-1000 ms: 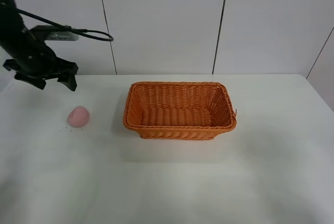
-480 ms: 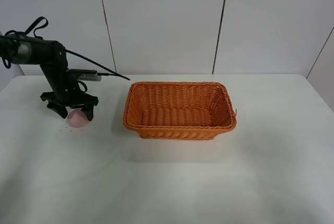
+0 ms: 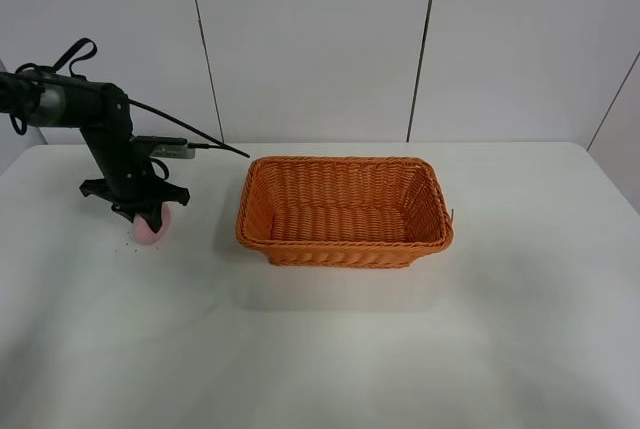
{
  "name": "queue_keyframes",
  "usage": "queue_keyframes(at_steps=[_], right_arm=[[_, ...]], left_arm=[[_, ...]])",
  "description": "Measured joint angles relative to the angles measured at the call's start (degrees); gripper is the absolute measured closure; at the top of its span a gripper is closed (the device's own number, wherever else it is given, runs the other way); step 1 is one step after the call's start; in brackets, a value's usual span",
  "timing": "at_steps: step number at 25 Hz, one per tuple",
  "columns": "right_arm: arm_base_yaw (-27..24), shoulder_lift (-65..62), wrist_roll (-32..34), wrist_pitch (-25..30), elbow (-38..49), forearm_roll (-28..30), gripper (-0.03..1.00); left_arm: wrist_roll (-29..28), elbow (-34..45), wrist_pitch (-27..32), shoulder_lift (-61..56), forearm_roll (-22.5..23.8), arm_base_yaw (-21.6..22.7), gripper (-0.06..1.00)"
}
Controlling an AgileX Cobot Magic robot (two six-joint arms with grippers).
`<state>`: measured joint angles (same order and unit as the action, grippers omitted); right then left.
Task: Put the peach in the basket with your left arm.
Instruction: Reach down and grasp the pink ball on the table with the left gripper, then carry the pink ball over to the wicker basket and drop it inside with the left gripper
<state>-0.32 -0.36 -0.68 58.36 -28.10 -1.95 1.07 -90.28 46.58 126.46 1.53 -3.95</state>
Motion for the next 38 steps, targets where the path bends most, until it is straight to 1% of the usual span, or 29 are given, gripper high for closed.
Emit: queue_keyframes(at_steps=[2,5,8,11,14,15,18,21,25,28,31,34,35,36,38], right_arm=[[0.0,0.0,0.0,0.0,0.0,0.0,0.27],[0.0,0.0,0.0,0.0,0.0,0.0,0.27],[0.0,0.0,0.0,0.0,0.0,0.0,0.27],[0.0,0.0,0.0,0.0,0.0,0.0,0.27],[0.0,0.0,0.0,0.0,0.0,0.0,0.27],[0.0,0.0,0.0,0.0,0.0,0.0,0.27],[0.0,0.0,0.0,0.0,0.0,0.0,0.27],[0.0,0.0,0.0,0.0,0.0,0.0,0.27],[0.0,0.0,0.0,0.0,0.0,0.0,0.27],[0.0,0.0,0.0,0.0,0.0,0.0,0.27],[0.0,0.0,0.0,0.0,0.0,0.0,0.27],[0.0,0.0,0.0,0.0,0.0,0.0,0.27],[0.0,0.0,0.0,0.0,0.0,0.0,0.27],[0.0,0.0,0.0,0.0,0.0,0.0,0.27],[0.0,0.0,0.0,0.0,0.0,0.0,0.27]], left_arm=[[-0.1,-1.6,2.2,-1.7,0.0,0.0,0.86],[-0.1,-5.3,7.5,-5.7,0.0,0.0,0.89],[-0.2,-9.5,12.7,-10.7,-0.2,0.0,0.89],[-0.2,-13.2,17.1,-13.7,-1.5,-0.2,0.89],[-0.2,-15.5,20.2,-14.0,-3.6,-2.7,0.89],[-0.4,-16.1,20.3,-13.6,-4.0,-4.0,0.89],[-0.6,-18.7,20.3,-11.0,-4.8,-9.6,0.89],[-1.7,-22.9,20.3,-6.5,-5.3,-16.3,0.89],[-2.8,-30.8,20.3,1.1,-5.6,-24.0,0.89],[-3.0,-36.0,20.3,6.6,-5.9,-28.2,0.89],[-3.1,-38.1,20.2,10.7,-5.9,-30.8,0.89],[-3.1,-38.2,19.5,13.6,-5.9,-31.9,0.88],[-3.0,-38.2,19.3,14.3,-6.0,-32.0,0.85],[-2.9,-38.2,19.4,14.5,-6.4,-32.0,0.80],[-2.3,-38.2,19.6,14.8,-6.9,-32.0,0.65]])
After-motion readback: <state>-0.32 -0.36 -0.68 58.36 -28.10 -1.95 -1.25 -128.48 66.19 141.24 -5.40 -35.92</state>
